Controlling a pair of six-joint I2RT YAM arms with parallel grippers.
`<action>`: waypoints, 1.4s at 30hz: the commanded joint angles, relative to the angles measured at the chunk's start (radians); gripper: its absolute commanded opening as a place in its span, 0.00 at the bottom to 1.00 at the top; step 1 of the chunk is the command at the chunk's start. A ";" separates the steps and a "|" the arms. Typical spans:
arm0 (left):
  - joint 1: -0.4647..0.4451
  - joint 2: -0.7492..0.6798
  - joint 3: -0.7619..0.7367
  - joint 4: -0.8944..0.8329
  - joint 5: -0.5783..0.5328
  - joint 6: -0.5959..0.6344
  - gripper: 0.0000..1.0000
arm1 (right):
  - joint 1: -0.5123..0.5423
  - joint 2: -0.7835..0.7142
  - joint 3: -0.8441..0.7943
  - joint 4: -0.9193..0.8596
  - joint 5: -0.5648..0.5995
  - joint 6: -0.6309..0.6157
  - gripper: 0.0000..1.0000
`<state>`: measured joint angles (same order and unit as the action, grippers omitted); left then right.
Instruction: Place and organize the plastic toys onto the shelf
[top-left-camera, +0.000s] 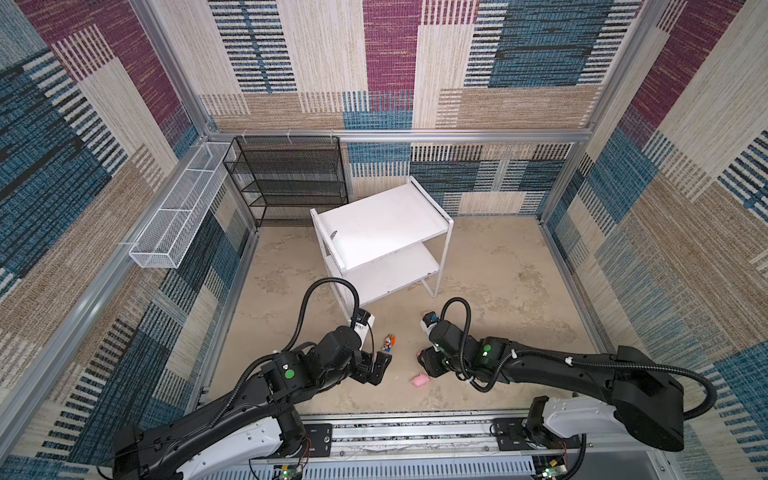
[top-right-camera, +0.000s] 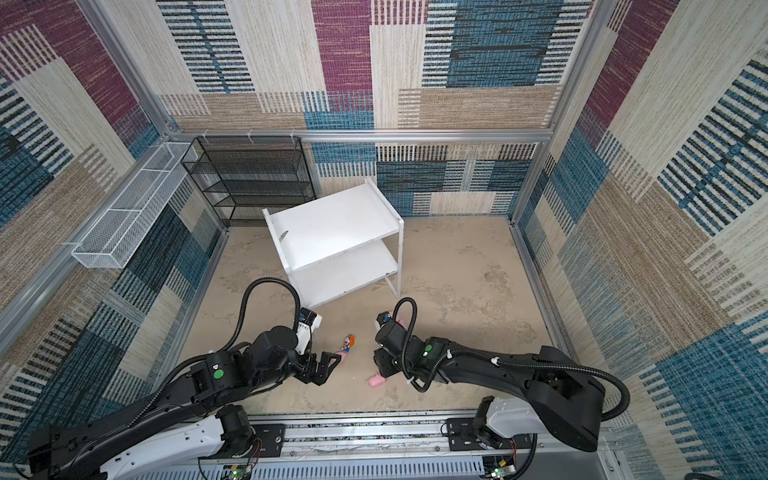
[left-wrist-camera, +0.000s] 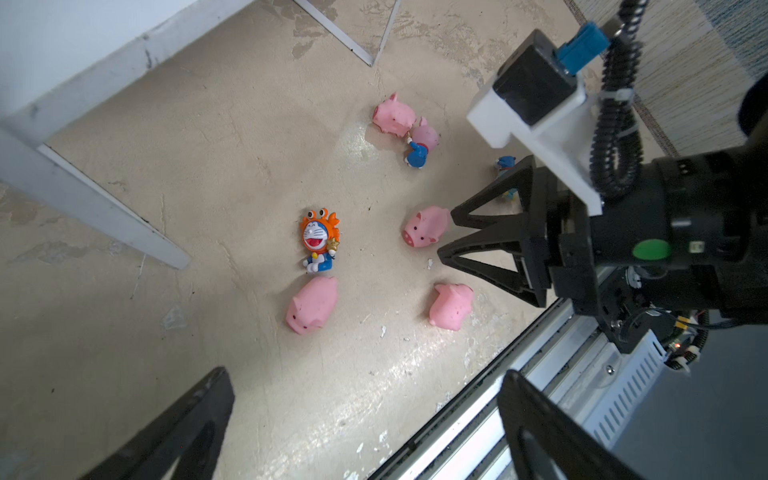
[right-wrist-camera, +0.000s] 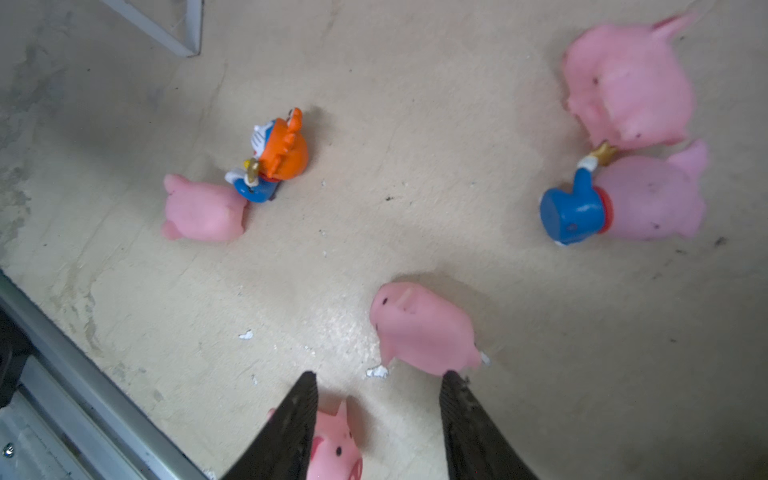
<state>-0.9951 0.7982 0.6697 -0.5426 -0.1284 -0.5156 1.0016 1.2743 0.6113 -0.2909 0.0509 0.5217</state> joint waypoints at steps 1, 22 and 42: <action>0.001 0.005 0.001 0.020 -0.016 0.040 0.99 | 0.007 -0.059 -0.031 -0.013 -0.053 -0.037 0.51; 0.000 0.059 -0.045 0.102 0.020 0.019 1.00 | 0.118 -0.003 -0.077 -0.090 -0.081 0.068 0.49; 0.000 0.062 -0.090 0.129 0.069 0.004 0.99 | 0.044 -0.082 -0.005 -0.233 0.054 0.209 0.50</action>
<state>-0.9966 0.8558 0.5739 -0.4492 -0.0738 -0.5205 1.1076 1.2076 0.5976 -0.4835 0.0650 0.7055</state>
